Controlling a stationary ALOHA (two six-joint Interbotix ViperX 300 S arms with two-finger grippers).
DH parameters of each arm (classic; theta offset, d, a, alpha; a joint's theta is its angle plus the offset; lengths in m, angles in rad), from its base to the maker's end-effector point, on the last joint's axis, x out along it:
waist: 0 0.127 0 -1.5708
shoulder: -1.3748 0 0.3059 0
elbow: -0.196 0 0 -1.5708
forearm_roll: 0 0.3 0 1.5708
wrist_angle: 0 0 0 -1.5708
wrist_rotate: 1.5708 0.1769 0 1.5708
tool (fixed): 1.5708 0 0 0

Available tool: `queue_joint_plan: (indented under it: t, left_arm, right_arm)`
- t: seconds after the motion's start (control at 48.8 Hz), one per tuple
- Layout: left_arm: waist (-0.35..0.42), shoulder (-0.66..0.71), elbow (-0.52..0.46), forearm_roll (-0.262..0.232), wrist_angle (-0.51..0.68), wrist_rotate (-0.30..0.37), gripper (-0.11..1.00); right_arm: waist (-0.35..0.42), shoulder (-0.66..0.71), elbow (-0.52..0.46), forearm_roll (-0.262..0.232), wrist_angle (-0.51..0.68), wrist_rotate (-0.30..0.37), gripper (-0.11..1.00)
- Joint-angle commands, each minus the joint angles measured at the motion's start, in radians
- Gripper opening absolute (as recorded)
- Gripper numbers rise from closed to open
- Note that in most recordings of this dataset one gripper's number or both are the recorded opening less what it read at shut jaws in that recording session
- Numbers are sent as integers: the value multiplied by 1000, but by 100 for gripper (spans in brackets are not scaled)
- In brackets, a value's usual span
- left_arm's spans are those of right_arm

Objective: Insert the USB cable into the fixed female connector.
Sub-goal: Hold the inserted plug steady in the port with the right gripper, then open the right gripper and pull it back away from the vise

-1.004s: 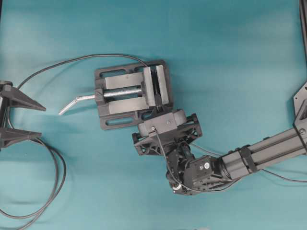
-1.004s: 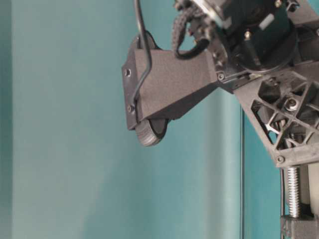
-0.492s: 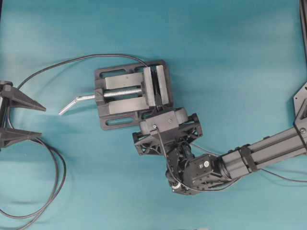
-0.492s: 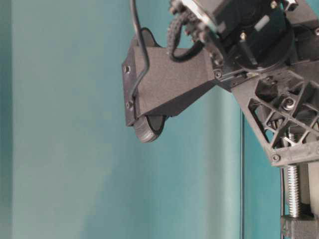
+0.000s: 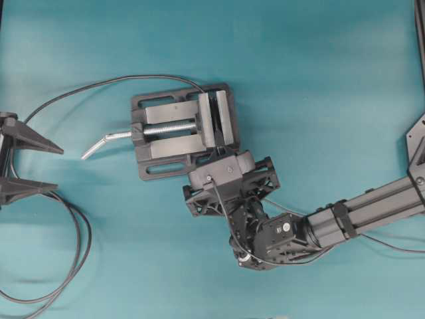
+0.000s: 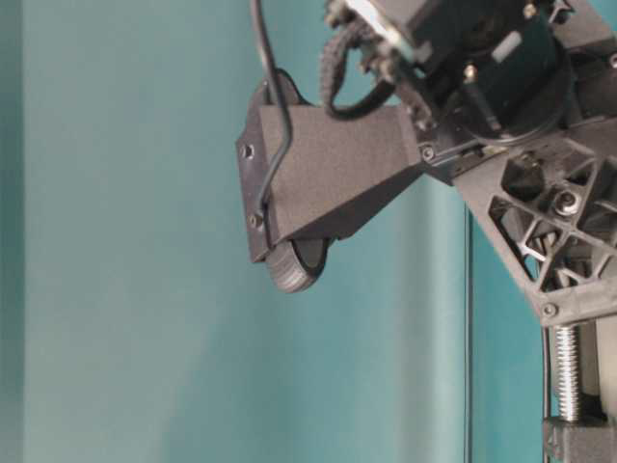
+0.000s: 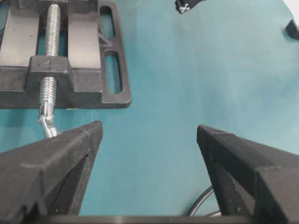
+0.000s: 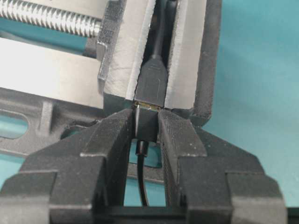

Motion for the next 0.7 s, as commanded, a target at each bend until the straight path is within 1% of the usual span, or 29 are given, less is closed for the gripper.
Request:
queue_joint_plan:
  t: [0.0,0.553,0.615,0.676]
  left_arm:
    - [2,9,-12,3,-8,-6,94]
    - [0,9,-12,3,-8,-6,94]
    - [2,9,-14,3,-9,-6,94]
    - [2,9,-14,3,-9,-6,94]
  right_arm:
    - [-14,-17,-2,0,-3,-3,21]
    - [14,-17,2,-2,-15,9,21]
    - [15,-17,3,-2,-15,11,23]
    - [18,-17,3,-2,-15,11,29]
